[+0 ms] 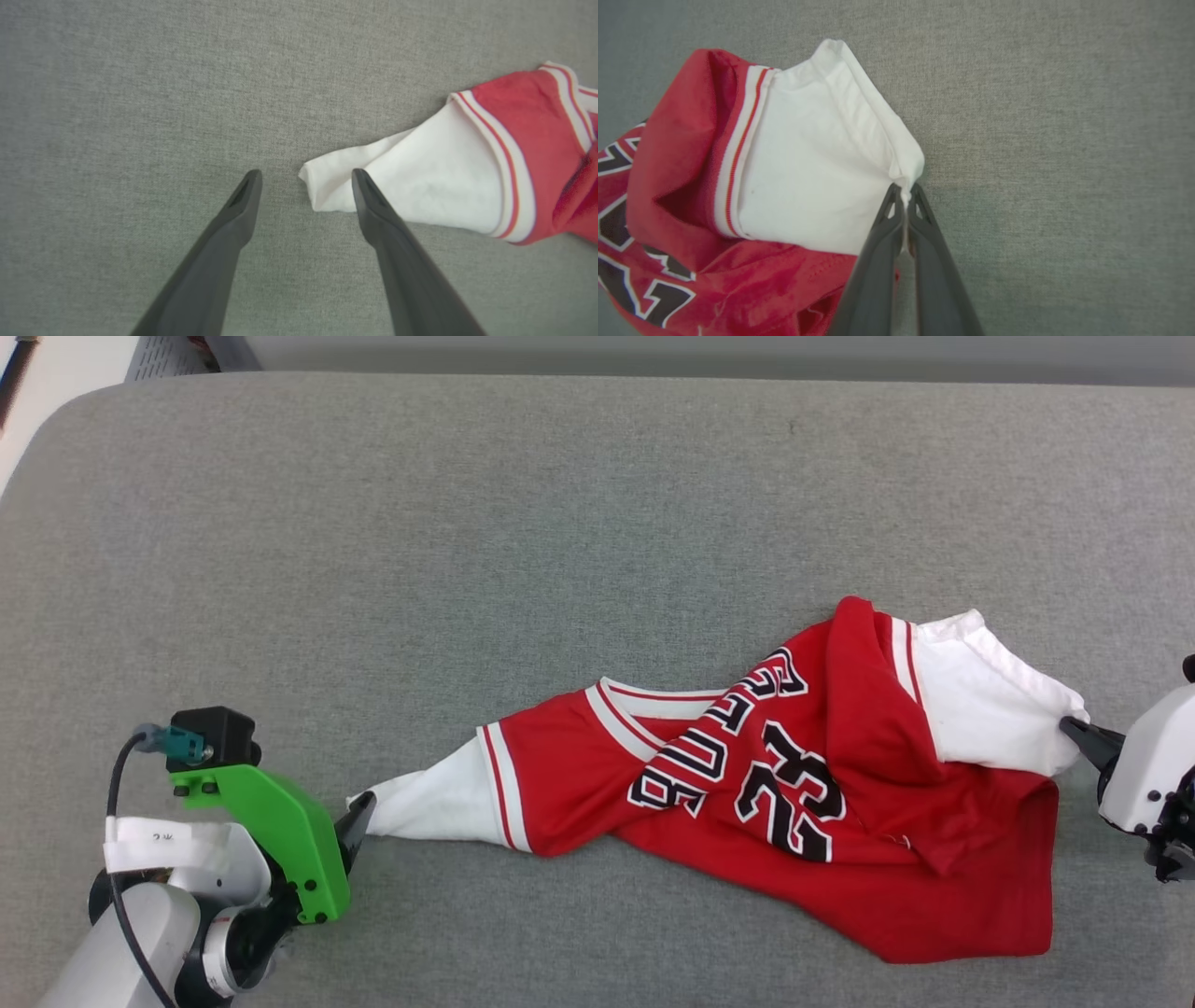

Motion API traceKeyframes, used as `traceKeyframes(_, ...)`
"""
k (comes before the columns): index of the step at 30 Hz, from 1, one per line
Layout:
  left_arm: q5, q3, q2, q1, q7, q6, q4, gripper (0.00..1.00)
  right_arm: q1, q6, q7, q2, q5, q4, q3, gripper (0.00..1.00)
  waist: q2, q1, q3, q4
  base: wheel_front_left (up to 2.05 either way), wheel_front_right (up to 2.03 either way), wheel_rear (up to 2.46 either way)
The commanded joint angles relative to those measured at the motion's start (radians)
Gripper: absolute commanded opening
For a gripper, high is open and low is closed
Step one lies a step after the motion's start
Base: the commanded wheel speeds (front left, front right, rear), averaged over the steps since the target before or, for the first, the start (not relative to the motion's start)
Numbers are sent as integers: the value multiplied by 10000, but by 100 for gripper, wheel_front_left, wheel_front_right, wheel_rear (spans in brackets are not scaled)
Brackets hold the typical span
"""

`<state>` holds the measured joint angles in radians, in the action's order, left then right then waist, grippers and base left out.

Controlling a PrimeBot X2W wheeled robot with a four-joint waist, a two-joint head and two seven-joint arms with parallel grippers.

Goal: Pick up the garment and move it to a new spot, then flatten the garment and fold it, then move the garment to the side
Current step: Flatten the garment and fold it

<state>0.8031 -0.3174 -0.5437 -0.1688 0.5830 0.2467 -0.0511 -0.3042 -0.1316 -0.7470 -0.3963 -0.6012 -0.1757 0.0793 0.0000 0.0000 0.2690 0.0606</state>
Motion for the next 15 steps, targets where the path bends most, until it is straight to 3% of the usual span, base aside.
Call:
traceKeyframes(1, 90, -80, 38, -312, 97, -90, 244, 100, 20, 9, -27, 47, 31, 90, -36, 0, 0, 0, 185, -176, 0, 0, 0)
traceKeyframes(12, 235, -1133, 554, -912, 1119, -671, 2526, 100, -62, 9, 84, -44, -76, 164, -75, 0, 0, 0, 517, -477, 0, 0, 0)
traceKeyframes(13, 249, -1309, 616, -935, 1316, -761, 2659, 59, -75, 9, 113, -61, -77, 151, -54, 0, 0, 0, 526, -492, 0, 0, 0)
traceKeyframes(14, 250, -1449, 678, -959, 1446, -833, 2726, 8, -91, 9, 140, -80, -74, 139, -36, 0, 0, 0, 532, -497, 0, 0, 0)
traceKeyframes(15, 268, -1579, 771, -992, 1556, -904, 2792, 0, -106, 9, 167, -99, -73, 115, -17, 0, 0, 0, 527, -493, 0, 0, 0)
